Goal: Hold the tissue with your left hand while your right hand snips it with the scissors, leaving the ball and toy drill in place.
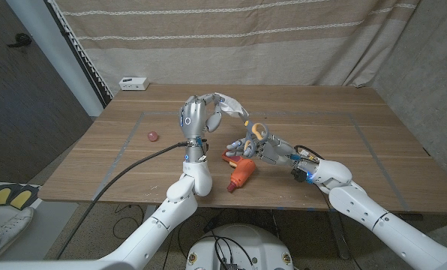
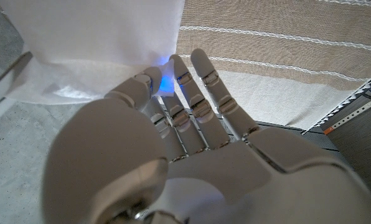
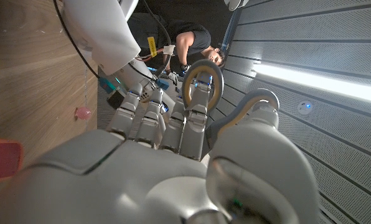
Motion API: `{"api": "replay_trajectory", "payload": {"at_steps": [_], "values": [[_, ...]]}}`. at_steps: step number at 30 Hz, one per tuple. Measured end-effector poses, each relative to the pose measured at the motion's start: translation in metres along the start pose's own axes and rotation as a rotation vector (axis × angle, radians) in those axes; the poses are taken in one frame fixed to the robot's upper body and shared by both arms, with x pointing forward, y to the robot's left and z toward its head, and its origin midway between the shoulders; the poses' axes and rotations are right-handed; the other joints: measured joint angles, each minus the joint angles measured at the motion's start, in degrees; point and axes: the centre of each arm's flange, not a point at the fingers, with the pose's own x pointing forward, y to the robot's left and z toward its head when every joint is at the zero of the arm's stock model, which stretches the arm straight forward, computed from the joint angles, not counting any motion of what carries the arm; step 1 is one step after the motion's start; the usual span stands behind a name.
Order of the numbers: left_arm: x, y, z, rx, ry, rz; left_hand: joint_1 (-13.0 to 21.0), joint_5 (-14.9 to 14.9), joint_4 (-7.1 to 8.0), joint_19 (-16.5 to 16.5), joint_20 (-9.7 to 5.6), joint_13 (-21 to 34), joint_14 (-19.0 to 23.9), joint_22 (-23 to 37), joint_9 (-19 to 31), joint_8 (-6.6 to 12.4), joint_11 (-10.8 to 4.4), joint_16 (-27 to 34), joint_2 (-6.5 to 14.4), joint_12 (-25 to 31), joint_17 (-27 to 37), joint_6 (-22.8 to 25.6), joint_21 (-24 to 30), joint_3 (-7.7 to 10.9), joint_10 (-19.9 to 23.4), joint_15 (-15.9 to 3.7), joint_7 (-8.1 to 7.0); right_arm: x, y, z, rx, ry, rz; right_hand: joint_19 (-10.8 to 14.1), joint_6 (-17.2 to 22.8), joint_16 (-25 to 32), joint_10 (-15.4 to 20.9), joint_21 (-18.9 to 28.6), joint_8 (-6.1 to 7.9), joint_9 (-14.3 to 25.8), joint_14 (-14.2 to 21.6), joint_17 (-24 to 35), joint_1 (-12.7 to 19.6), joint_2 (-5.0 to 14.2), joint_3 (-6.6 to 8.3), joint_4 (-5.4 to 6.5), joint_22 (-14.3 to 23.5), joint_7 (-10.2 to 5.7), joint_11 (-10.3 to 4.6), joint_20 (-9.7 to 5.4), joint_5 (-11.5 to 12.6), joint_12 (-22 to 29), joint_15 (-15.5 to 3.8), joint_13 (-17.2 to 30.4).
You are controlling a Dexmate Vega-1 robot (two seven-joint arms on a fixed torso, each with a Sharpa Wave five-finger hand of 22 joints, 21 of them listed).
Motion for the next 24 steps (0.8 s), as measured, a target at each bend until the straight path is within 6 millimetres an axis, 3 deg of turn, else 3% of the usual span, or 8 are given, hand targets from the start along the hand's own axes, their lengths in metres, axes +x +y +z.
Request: {"api": "replay_trajectory", "payload": {"at_steps": [6, 11, 14, 20, 24], "values": [[-0.0013, 0.0002, 0.0002, -0.002, 0.000, -0.001, 0.00, 0.00, 0.00, -0.11, -0.11, -0.01, 0.00, 0.01, 0.00, 0.00, 0.21, 0.00, 0.00, 0.00, 0.00, 0.00, 0.00, 0.00, -0.21, 0.00, 0.00, -0.0019, -0.0004, -0.0003, 0.005, -0.006, -0.012, 0.69, 2.85, 0.00, 1.87, 0.00, 1.34, 0.45, 1.54, 0.00, 5.65, 2.31, 2.99, -2.45, 0.00, -0.47, -1.44, -0.08, -0.46, 0.25, -1.54, 0.00], [-0.0019, 0.0003, 0.0004, -0.003, 0.001, -0.001, 0.00, 0.00, 0.00, -0.11, -0.11, -0.26, 0.00, 0.05, 0.00, 0.00, 0.21, 0.00, 0.00, 0.00, 0.00, 0.00, 0.00, 0.00, -0.21, 0.00, 0.00, -0.0023, -0.0004, -0.0001, 0.009, -0.014, -0.018, 1.52, 4.32, 0.00, 3.50, 0.00, 2.30, 1.37, 2.84, -0.25, 9.76, 2.96, 4.70, -4.16, 0.00, -0.84, -2.46, -0.29, -1.18, 0.55, -3.03, -0.14], [-0.0019, 0.0004, 0.0006, -0.003, 0.001, -0.001, 0.00, 0.00, 0.00, -0.11, -0.11, -0.26, 0.00, 0.13, -0.01, 0.00, 0.21, 0.00, 0.00, 0.00, 0.00, 0.00, 0.00, 0.00, -0.21, 0.00, 0.00, -0.0022, -0.0003, 0.0002, 0.009, -0.020, -0.020, 2.19, 5.23, 0.34, 4.31, 0.08, 2.84, 2.04, 3.54, -0.27, 12.37, 3.27, 5.99, -4.80, 0.01, -1.12, -2.88, -0.15, -1.74, 0.75, -4.63, -0.14], [-0.0026, 0.0006, 0.0007, -0.004, 0.001, 0.000, 0.00, 0.00, 0.00, -0.34, 0.12, -0.18, 0.00, 0.13, -0.01, 0.00, 0.21, 0.00, 0.00, 0.00, 0.00, 0.00, 0.00, 0.00, -0.20, 0.00, 0.00, -0.0016, 0.0001, 0.0004, 0.011, -0.026, -0.020, 3.57, 6.80, 0.45, 6.87, 0.43, 4.31, 3.64, 6.16, -0.26, 18.35, 3.11, 9.08, -5.46, 0.01, -1.42, -2.94, -1.53, -3.09, 1.71, -7.24, -0.14], [-0.0026, 0.0010, 0.0003, -0.004, 0.002, 0.001, 0.00, 0.00, 0.10, -0.42, 0.20, -0.24, 0.00, 0.13, -0.01, 0.23, 0.21, 0.00, 0.00, 0.00, 0.00, 0.00, 0.00, 0.09, -0.20, 0.00, 0.00, -0.0008, 0.0003, -0.0005, 0.015, -0.027, -0.019, 3.99, 7.28, 0.85, 7.51, 0.43, 4.90, 4.58, 7.51, -0.26, 19.45, 2.40, 10.41, -5.42, 0.01, -1.12, -2.31, -1.96, -3.55, 2.22, -8.58, 0.02]]}}
